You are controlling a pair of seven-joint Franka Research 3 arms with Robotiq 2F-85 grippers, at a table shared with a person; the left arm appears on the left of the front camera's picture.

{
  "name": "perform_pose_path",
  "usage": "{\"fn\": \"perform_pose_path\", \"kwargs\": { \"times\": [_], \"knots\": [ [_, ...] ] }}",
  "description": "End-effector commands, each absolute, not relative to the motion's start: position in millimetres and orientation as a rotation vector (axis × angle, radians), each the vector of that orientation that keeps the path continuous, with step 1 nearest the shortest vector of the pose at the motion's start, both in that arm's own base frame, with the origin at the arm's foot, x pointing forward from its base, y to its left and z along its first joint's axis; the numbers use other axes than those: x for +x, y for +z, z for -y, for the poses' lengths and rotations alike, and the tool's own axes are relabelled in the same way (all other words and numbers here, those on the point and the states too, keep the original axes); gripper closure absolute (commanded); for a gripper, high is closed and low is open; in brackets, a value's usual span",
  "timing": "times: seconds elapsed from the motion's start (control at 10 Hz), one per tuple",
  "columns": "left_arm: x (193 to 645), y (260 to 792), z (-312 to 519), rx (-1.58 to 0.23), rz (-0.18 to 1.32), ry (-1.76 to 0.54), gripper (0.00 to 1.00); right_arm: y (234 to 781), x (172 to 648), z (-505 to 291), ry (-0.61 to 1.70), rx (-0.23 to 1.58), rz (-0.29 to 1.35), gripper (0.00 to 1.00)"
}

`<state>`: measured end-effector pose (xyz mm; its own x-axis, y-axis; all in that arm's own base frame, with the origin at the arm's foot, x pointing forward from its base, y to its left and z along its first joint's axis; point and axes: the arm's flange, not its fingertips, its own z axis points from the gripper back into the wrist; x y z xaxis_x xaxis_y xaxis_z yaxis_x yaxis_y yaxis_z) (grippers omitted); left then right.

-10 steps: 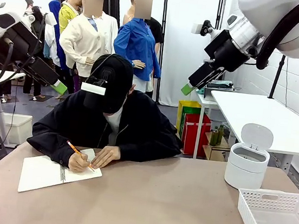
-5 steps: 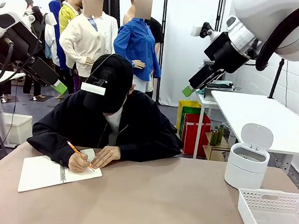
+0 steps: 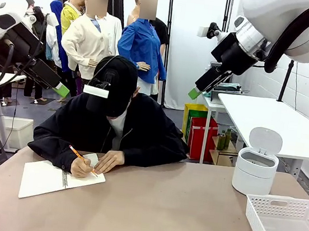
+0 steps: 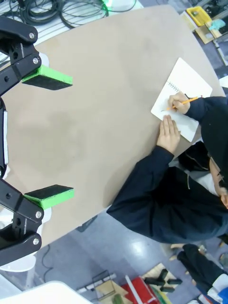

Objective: Sort the paper based on its condition.
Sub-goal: If a person hands you a paper, place it in the Organizing basket , and if it's crumpled, put it in the Trash can.

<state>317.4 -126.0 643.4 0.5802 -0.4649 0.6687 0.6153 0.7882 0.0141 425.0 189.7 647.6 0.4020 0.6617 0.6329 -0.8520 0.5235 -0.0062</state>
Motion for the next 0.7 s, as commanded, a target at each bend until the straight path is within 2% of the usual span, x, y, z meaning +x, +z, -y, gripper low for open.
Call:
{"fn": "perform_pose_path", "kwargs": {
  "times": [0.0, 0.6],
  "knots": [
    [317.4, 643.7, 125.3, -0.232, 0.711, -0.636, 0.0, 646.6, 424.7, -189.9, 0.979, 0.343, 0.623, 0.0],
    [317.4, 643.7, 125.3, -0.232, 0.711, -0.636, 0.0, 646.6, 424.7, -189.9, 0.979, 0.343, 0.623, 0.0]
  ]
}}
